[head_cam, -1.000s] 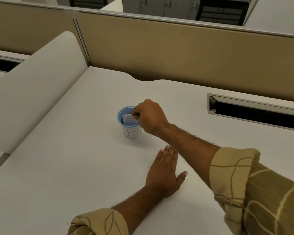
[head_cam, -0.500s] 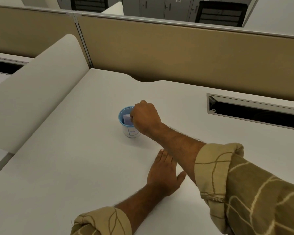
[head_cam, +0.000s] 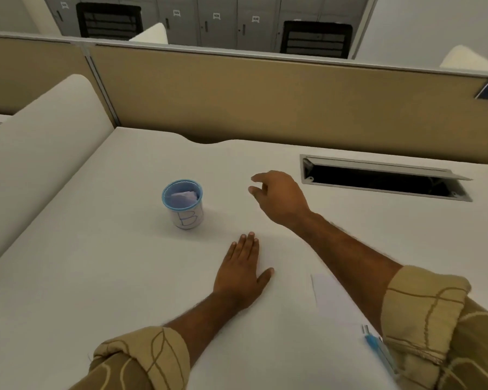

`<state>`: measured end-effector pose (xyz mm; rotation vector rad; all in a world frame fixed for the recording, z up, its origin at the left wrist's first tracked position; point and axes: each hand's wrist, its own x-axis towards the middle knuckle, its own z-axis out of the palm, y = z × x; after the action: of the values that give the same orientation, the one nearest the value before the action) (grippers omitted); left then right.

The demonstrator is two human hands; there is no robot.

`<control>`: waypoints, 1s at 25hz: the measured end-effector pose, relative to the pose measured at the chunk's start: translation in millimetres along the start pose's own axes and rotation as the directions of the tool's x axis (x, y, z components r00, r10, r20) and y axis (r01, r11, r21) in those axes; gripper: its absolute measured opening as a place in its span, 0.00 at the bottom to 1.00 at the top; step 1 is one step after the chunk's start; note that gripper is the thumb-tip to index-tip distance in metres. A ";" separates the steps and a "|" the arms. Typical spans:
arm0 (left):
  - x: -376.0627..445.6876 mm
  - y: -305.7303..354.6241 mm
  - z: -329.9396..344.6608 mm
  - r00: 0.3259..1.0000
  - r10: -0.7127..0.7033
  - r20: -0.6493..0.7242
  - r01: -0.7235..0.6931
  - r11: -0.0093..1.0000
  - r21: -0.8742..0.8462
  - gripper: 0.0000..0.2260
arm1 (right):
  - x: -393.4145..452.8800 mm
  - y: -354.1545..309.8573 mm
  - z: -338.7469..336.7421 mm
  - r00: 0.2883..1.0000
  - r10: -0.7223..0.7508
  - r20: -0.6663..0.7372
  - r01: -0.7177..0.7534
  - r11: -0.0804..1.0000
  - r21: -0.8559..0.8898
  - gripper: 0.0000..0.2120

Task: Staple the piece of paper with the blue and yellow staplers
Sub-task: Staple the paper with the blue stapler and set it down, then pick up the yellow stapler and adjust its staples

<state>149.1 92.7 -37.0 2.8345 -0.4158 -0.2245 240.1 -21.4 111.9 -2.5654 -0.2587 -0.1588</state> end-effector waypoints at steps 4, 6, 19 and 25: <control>-9.0 21.1 3.0 0.999 -0.035 -0.030 0.032 0.996 -0.086 0.37 | -68.6 76.0 -46.6 0.961 0.230 -0.153 -0.216 0.971 0.108 0.13; -14.5 38.8 5.9 0.999 0.000 -0.041 -0.004 0.995 -0.098 0.37 | -105.6 105.0 -59.9 0.935 0.294 -0.197 -0.276 0.954 0.115 0.12; -58.5 112.3 22.9 0.996 0.054 -0.074 -0.063 0.992 -0.113 0.35 | -263.9 194.4 -84.1 0.804 0.581 -0.127 -0.559 0.811 0.171 0.09; -75.6 129.7 17.7 0.993 -0.002 -0.122 -0.019 0.985 -0.173 0.34 | -300.4 214.2 -77.0 0.771 0.635 0.043 -0.631 0.772 -0.081 0.23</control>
<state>40.5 -8.5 -8.6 2.6570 -0.3637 -0.0814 -10.9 -285.9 16.6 -2.5669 0.6085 0.1822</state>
